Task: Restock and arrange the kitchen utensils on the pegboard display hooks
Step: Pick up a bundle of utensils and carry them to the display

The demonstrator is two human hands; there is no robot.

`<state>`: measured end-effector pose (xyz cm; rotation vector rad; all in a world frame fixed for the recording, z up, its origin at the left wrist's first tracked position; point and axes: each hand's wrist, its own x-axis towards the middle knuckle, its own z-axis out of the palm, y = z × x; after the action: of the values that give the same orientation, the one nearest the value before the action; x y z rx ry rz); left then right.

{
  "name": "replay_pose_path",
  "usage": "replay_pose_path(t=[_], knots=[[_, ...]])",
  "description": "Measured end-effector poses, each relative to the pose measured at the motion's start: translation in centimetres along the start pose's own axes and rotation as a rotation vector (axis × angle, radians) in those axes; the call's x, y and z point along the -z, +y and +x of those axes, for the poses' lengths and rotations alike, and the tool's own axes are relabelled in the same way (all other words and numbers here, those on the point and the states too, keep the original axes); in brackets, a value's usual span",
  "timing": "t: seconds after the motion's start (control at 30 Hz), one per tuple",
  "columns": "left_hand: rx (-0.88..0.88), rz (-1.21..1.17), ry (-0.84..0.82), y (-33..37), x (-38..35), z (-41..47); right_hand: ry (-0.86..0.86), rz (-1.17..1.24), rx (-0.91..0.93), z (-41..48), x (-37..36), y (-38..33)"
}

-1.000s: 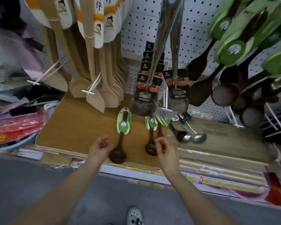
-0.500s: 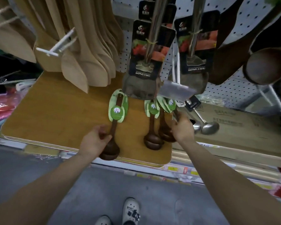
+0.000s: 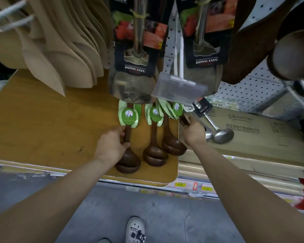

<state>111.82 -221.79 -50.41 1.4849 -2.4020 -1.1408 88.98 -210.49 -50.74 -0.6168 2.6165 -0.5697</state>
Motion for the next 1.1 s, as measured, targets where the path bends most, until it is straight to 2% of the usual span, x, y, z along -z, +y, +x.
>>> replay_pose_path(t=[0.17, 0.43, 0.77, 0.93, 1.1], knots=[[-0.023, 0.005, 0.043, -0.1, -0.8, 0.4, -0.039, -0.063, 0.044, 1.7, -0.5, 0.2], [0.002, -0.001, 0.023, 0.1, -0.7, 0.4, 0.079, -0.176, 0.169, 1.1, -0.6, -0.2], [0.059, -0.001, -0.01, 0.9, -1.5, 0.9, 0.035, -0.361, 0.22, -0.1, 2.4, -1.6], [0.059, 0.014, -0.001, 1.1, -1.6, 0.8, -0.016, -0.06, 0.29, 0.8, 1.9, -1.5], [0.059, 0.01, -0.005, 1.2, -1.5, 0.8, -0.021, 0.046, 0.33, 0.9, 2.4, -2.0]])
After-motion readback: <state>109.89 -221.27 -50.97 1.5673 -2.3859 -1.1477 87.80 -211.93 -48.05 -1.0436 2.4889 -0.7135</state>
